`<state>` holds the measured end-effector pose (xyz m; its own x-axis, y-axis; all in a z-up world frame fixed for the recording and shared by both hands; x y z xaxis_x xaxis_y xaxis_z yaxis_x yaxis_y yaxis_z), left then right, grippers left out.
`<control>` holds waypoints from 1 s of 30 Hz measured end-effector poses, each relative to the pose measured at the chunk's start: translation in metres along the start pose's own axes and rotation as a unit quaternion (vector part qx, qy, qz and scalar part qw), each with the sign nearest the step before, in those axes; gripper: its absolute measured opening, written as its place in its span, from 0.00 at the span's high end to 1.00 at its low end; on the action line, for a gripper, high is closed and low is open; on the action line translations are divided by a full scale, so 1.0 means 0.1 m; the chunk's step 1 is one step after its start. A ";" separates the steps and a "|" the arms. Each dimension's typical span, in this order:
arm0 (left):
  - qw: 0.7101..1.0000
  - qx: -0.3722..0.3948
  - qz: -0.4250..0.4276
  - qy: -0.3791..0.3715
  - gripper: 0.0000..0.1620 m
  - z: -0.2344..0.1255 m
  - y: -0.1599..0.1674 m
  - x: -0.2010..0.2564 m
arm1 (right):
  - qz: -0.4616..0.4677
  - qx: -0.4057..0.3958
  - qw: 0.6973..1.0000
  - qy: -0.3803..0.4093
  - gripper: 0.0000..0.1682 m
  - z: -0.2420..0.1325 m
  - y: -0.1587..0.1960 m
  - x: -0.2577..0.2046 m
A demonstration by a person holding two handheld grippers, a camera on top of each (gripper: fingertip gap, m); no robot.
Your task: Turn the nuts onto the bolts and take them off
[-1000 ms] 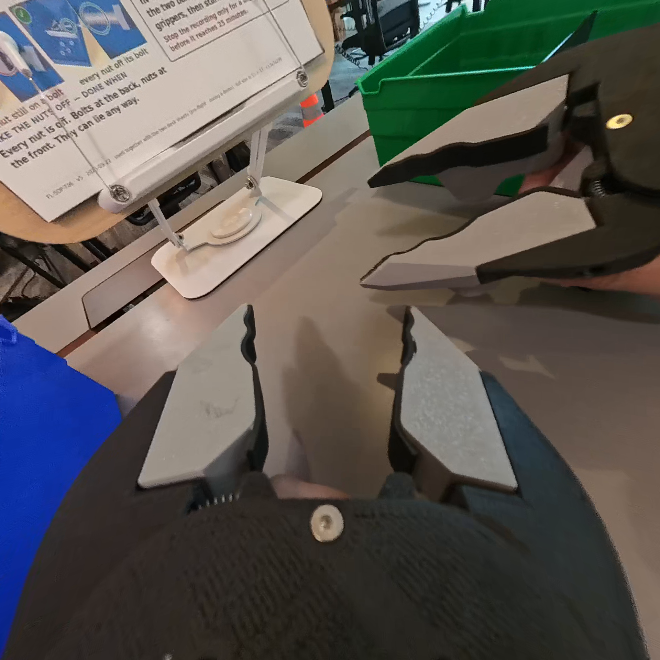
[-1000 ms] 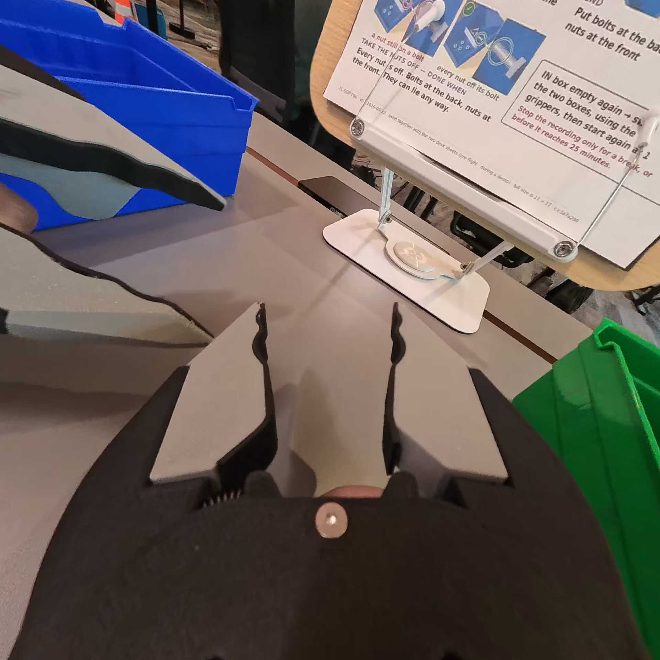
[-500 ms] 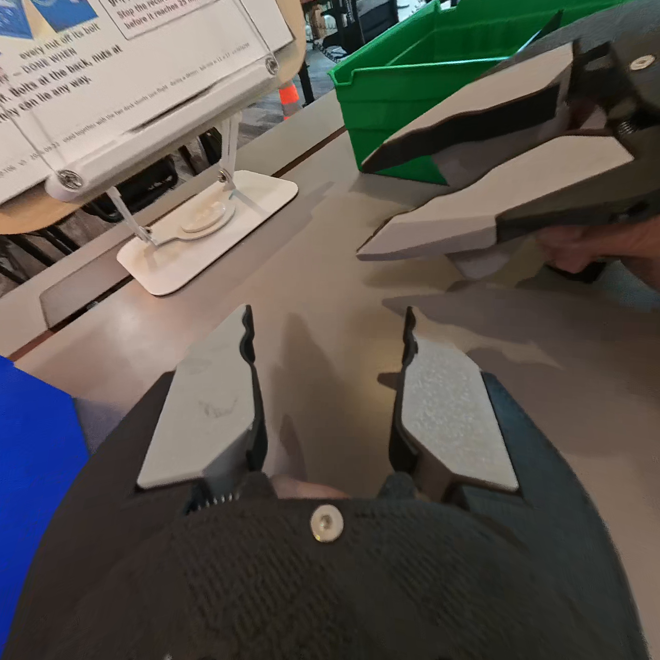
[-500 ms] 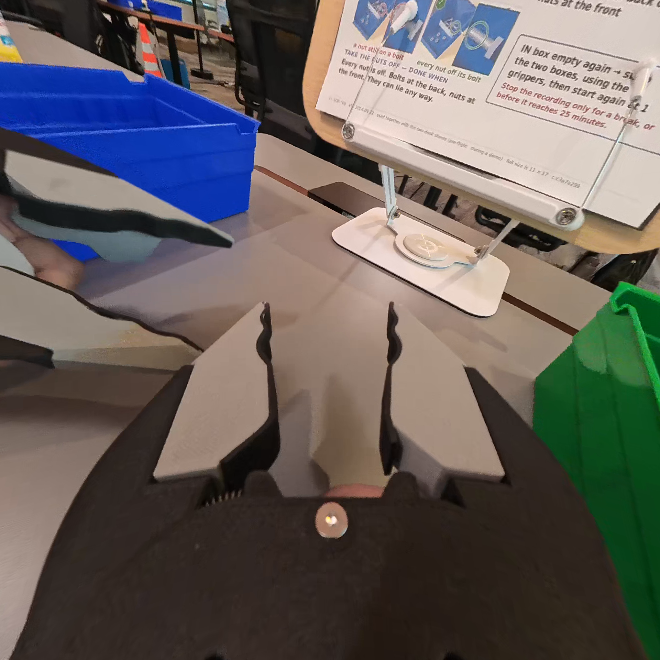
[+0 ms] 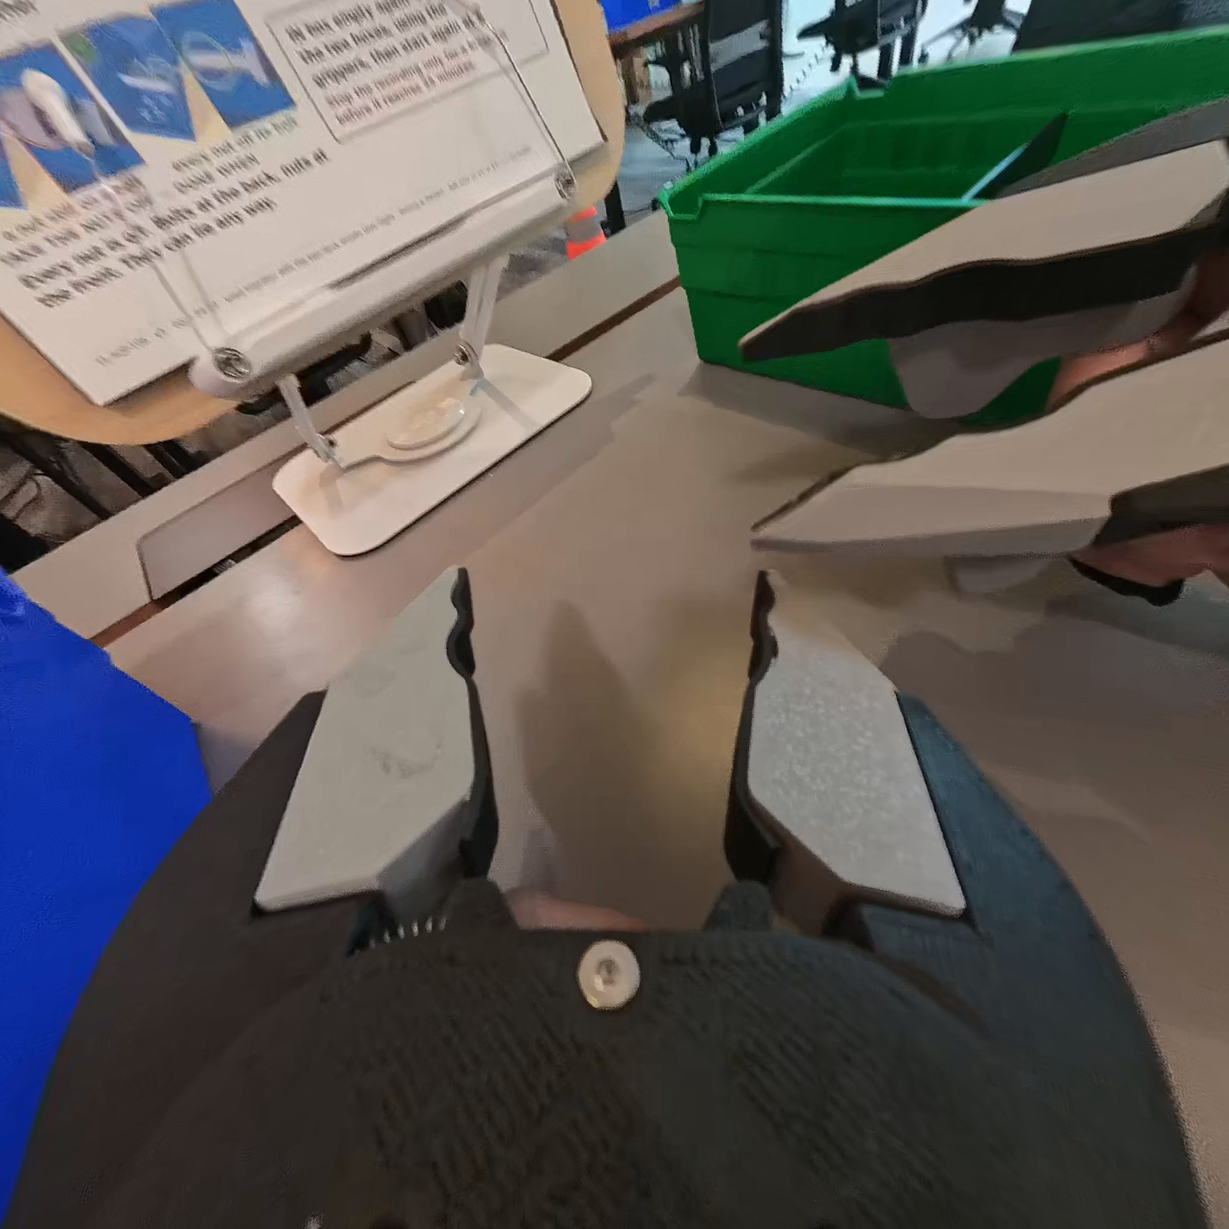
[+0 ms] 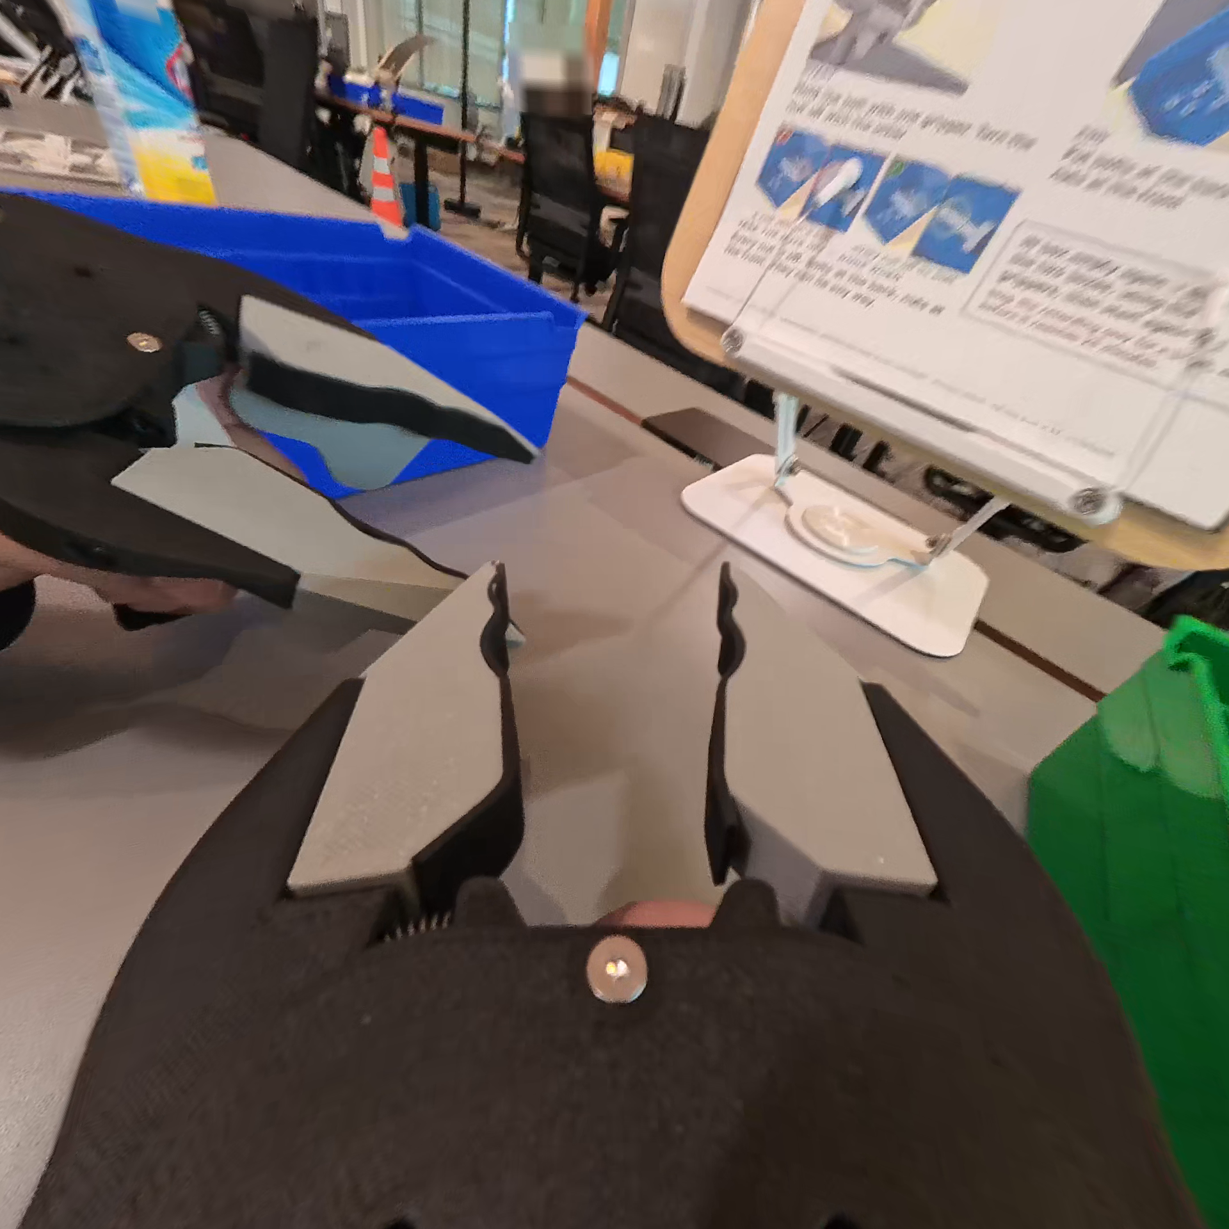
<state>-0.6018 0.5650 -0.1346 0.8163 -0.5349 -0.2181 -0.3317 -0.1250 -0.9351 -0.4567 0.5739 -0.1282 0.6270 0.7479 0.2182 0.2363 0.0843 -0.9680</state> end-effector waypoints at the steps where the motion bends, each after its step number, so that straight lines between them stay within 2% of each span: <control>1: 1.000 0.007 -0.007 -0.004 0.49 -0.03 -0.01 -0.02 | -0.004 0.015 1.000 0.013 0.64 -0.03 -0.03 0.02; 5: 0.998 0.049 -0.050 0.004 0.51 -0.14 0.05 -0.04 | -0.022 0.027 0.998 0.050 0.65 -0.16 -0.09 0.13; 8: 0.999 0.034 -0.041 0.007 0.52 -0.16 0.16 -0.02 | -0.026 0.016 0.997 0.066 0.67 -0.18 -0.02 0.18; 16: 0.999 0.026 -0.032 0.004 0.51 -0.24 0.24 0.02 | 0.021 -0.003 0.999 0.045 0.69 -0.11 0.09 0.20; 19: 0.997 0.025 -0.063 0.032 0.48 -0.32 0.21 0.05 | 0.020 -0.007 0.999 0.038 0.69 -0.09 0.10 0.19; 22: 0.991 0.037 -0.088 0.099 0.48 -0.55 0.10 0.11 | 0.027 -0.007 0.999 0.019 0.69 -0.08 0.10 0.16; 25: 0.989 0.051 -0.088 0.107 0.46 -0.86 -0.02 0.02 | 0.035 -0.004 0.999 -0.001 0.69 -0.07 0.09 0.11; 28: 0.994 0.047 -0.075 0.071 0.48 -1.24 -0.20 -0.37 | 0.033 -0.006 0.999 -0.020 0.69 -0.05 0.09 0.05; 30: 0.997 0.053 -0.055 0.009 0.57 -1.49 -0.35 -0.79 | 0.033 -0.009 0.999 -0.040 0.69 -0.03 0.08 0.00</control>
<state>-0.7255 0.4868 -0.0430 0.8356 -0.5386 -0.1085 -0.1885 -0.0956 -0.9774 -0.4526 0.5726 -0.1361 0.5803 0.8019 0.1417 0.2098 0.0209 -0.9775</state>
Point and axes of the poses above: each gripper's, where its closed fingertips meet, z out along the fingers, y out of its underside, x = y × z across the jaws, the point moved 9 cm from there along -z, back along the fingers, and after that the axes turned 2 degrees about x, right-handed, at the moved point
